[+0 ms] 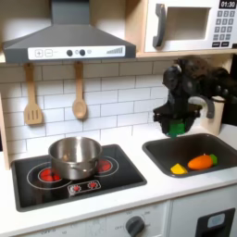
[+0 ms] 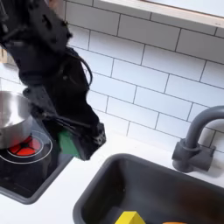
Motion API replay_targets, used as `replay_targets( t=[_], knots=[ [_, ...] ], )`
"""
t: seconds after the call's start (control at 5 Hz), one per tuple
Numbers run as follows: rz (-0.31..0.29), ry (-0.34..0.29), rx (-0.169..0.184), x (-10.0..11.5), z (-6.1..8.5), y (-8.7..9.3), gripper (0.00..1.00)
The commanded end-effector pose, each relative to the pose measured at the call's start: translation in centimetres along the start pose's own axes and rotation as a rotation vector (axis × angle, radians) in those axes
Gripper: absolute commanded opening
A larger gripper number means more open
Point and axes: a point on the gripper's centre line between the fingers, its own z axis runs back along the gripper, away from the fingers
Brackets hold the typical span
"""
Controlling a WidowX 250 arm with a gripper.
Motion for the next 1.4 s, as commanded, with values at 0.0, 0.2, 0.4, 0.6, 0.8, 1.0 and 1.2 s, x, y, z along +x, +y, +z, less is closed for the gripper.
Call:
replay_targets(
  t=[0.0,0.2,0.4,0.6,0.8,1.0,1.2],
  knots=[
    [0.02,0.011,0.039,-0.3,-2.3,1.2,0.0],
    [0.012,0.035,0.059,-0.1,-3.6,2.1,0.0],
    [-0.003,0.051,0.076,0.0,-4.8,2.9,0.0],
    [-0.016,0.084,0.093,-0.1,-6.2,3.5,0.0],
    [-0.015,0.13,0.124,-0.7,-7.8,4.6,0.0],
    [-0.006,0.162,0.121,-1.0,-8.9,5.2,0.0],
    [-0.007,0.202,0.113,-1.3,-10.0,5.5,0.0]
  ],
)
